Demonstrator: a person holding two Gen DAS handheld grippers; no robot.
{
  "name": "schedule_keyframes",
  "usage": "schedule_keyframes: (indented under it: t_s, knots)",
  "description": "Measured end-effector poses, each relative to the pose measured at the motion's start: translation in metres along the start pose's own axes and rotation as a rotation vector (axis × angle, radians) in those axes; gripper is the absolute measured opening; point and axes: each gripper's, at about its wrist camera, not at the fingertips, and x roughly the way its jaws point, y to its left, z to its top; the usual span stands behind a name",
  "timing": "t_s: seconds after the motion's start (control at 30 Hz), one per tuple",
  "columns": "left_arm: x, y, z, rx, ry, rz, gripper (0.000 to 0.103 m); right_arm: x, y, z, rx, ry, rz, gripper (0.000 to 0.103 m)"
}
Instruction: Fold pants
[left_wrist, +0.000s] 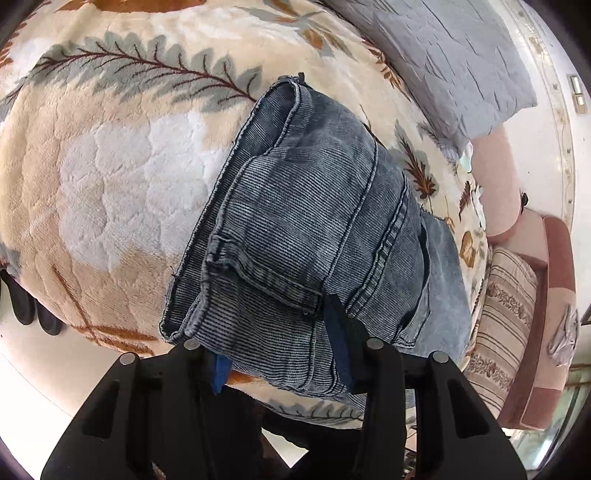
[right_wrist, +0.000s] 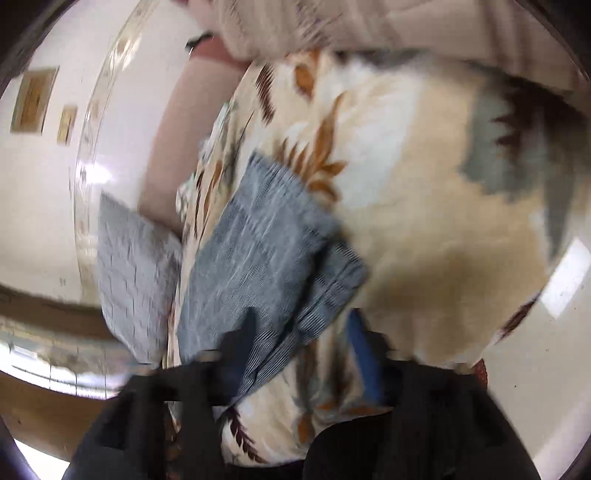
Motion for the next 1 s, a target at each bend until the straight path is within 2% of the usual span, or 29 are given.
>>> schedule_keyframes:
  t_s: [0.1,0.13,0.17,0.2,0.23,0.27,0.3,0.33,0.4,0.47,0.5,0.53,0.57,0.63,0.67,0.77,0.8,0.87,0.9,0.97,1.0]
  knots:
    - [0.000,-0.002,-0.001,-0.007,-0.005,0.005,0.044,0.012,-0.002,0.005,0.012,-0.018,0.009,0.059]
    - [0.000,-0.003,-0.001,-0.006,-0.004,0.006,0.044,0.021,-0.005,0.006,0.032,-0.009,0.040,0.059]
    - [0.000,-0.004,-0.001,-0.008,-0.003,0.009,0.044,0.023,-0.005,0.008,0.037,-0.008,0.051,0.051]
    - [-0.001,-0.004,-0.002,-0.014,-0.002,0.009,0.044,0.023,-0.004,0.011,0.038,-0.006,0.061,0.018]
    - [-0.001,-0.006,-0.002,-0.020,-0.001,0.005,0.044,0.020,-0.001,0.016,0.040,-0.002,0.100,0.018]
    - [-0.003,-0.008,-0.003,-0.019,-0.001,0.000,0.044,0.007,0.009,0.020,0.003,-0.043,0.116,0.018]
    - [-0.003,-0.010,-0.003,-0.009,-0.005,0.006,0.044,0.001,0.019,0.022,-0.045,-0.064,0.107,0.018]
    - [-0.001,-0.012,-0.004,0.003,-0.009,0.022,0.044,-0.007,0.031,0.025,-0.123,-0.081,0.076,0.018]
    - [0.008,-0.015,-0.004,0.028,-0.014,0.071,0.044,-0.002,0.032,0.025,-0.184,-0.056,-0.014,0.019]
    - [0.010,-0.019,-0.005,0.054,-0.031,0.096,0.044,0.020,0.015,0.021,-0.179,0.006,-0.130,0.024]
    - [0.009,-0.021,-0.005,0.067,-0.028,0.103,0.044,0.026,0.005,0.018,-0.156,0.015,-0.129,0.022]
    - [0.007,-0.021,-0.005,0.085,-0.015,0.109,0.044,0.019,0.000,0.016,-0.118,-0.020,-0.086,0.026]
    - [0.005,-0.020,-0.005,0.094,-0.005,0.110,0.044,0.016,0.001,0.015,-0.105,-0.024,-0.080,0.030]
    - [-0.006,-0.012,-0.005,0.118,0.015,0.077,0.044,0.001,0.005,0.016,-0.109,-0.050,-0.118,0.039]
    - [-0.011,-0.009,-0.006,0.129,0.021,0.054,0.044,-0.011,0.008,0.017,-0.123,-0.081,-0.143,0.040]
    - [-0.041,-0.002,-0.007,0.180,-0.054,0.060,0.042,-0.040,0.019,0.023,-0.163,-0.160,-0.155,0.042]
    - [-0.051,-0.002,-0.004,0.190,-0.078,0.046,0.042,-0.044,0.032,0.027,-0.197,-0.167,-0.145,0.046]
    - [-0.066,-0.006,0.009,0.186,-0.121,0.019,0.044,-0.032,0.065,0.030,-0.288,-0.123,-0.119,0.053]
    - [-0.068,-0.008,0.015,0.189,-0.131,0.019,0.047,-0.017,0.088,0.030,-0.350,-0.079,-0.104,0.055]
    - [-0.063,-0.020,0.032,0.212,-0.137,0.027,0.056,0.023,0.134,0.018,-0.478,0.027,-0.057,0.058]
    - [-0.057,-0.025,0.039,0.218,-0.132,0.039,0.057,0.049,0.160,0.007,-0.551,0.088,-0.036,0.059]
